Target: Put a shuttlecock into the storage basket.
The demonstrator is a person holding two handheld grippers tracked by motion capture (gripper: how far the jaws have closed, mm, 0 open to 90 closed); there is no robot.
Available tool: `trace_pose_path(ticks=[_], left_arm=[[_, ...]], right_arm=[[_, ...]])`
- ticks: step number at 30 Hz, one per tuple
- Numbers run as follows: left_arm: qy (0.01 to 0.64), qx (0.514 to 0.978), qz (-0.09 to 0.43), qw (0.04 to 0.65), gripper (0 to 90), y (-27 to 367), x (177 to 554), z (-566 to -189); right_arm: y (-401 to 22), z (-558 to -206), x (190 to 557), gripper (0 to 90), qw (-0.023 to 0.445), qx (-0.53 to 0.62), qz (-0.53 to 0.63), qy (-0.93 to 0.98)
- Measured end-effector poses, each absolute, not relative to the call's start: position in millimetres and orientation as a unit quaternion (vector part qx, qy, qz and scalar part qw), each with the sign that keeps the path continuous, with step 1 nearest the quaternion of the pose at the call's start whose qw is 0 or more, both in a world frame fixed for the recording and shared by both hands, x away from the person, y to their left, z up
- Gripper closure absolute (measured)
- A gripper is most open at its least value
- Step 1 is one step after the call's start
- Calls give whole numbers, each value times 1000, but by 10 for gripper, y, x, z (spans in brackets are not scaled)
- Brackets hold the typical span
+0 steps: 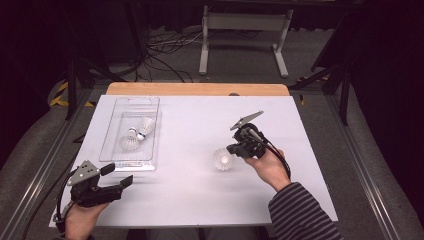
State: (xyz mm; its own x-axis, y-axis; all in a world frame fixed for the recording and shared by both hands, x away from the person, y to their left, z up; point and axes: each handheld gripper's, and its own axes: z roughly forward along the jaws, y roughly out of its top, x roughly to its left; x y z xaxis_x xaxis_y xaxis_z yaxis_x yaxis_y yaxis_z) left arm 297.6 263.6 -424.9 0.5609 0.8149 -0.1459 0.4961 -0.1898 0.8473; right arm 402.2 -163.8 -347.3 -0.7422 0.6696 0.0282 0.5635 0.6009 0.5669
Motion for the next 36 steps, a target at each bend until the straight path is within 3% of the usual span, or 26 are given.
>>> trace_pose_path(ticks=[36], left_arm=[[424, 757, 174, 465, 213, 2548, 3010, -4151]], right_arm=[[-1189, -3499, 3865, 900, 72, 291, 276, 913]])
